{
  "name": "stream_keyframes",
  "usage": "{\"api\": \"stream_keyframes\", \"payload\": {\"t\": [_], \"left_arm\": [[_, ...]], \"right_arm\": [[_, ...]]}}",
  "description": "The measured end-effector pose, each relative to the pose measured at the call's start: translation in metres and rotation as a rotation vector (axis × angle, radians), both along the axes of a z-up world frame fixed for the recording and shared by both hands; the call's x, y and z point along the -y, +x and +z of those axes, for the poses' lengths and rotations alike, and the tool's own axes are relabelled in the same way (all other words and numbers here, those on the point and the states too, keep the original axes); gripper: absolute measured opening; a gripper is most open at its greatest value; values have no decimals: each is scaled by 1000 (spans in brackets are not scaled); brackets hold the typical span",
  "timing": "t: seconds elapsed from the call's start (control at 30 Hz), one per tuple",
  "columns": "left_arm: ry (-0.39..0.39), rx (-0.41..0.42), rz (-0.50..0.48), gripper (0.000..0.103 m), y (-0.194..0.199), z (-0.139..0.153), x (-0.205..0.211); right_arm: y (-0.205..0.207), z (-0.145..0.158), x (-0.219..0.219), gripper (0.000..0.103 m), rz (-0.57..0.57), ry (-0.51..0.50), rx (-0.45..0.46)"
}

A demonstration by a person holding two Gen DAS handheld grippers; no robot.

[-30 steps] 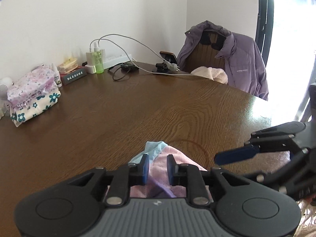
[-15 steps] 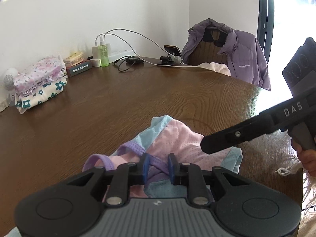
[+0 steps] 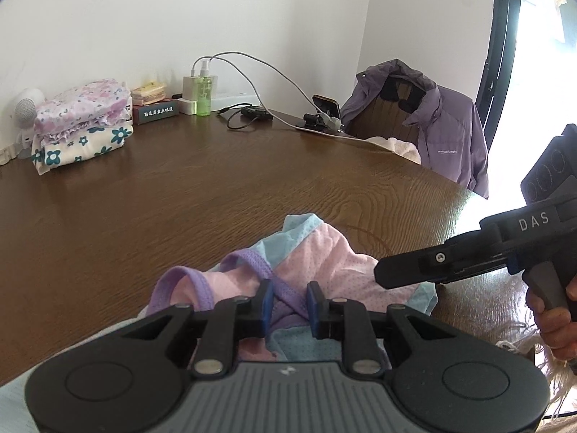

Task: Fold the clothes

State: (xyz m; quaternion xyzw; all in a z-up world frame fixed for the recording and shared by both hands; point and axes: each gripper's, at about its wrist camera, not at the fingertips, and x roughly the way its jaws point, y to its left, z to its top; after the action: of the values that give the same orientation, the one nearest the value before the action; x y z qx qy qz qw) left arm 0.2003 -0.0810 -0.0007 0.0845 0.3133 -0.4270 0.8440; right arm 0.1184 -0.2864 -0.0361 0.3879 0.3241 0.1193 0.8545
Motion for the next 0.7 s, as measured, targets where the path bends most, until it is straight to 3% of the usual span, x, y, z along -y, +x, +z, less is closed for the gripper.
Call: {"api": "stream_keyframes", "payload": {"t": [0.2,0.27,0.37,0.53,0.7], "left_arm": [[-37,-26,36,19,0,-1,-4],[-54,-46,57,19,1,0,-5],[-70,-24,61,21,-8,10,-8],[-58,44,38,22,-30,29,-17],[17,23,78,24,-41,24,-25]], "right_arm": [[10,-6,-4,22,-34,54,-40],[9,-7,-1,11,-36,66,-41],[7,2,4,5,-19,6,-20],[5,40,16,5,26,-301,19],[8,86,-9,5,102,-824,105]]}}
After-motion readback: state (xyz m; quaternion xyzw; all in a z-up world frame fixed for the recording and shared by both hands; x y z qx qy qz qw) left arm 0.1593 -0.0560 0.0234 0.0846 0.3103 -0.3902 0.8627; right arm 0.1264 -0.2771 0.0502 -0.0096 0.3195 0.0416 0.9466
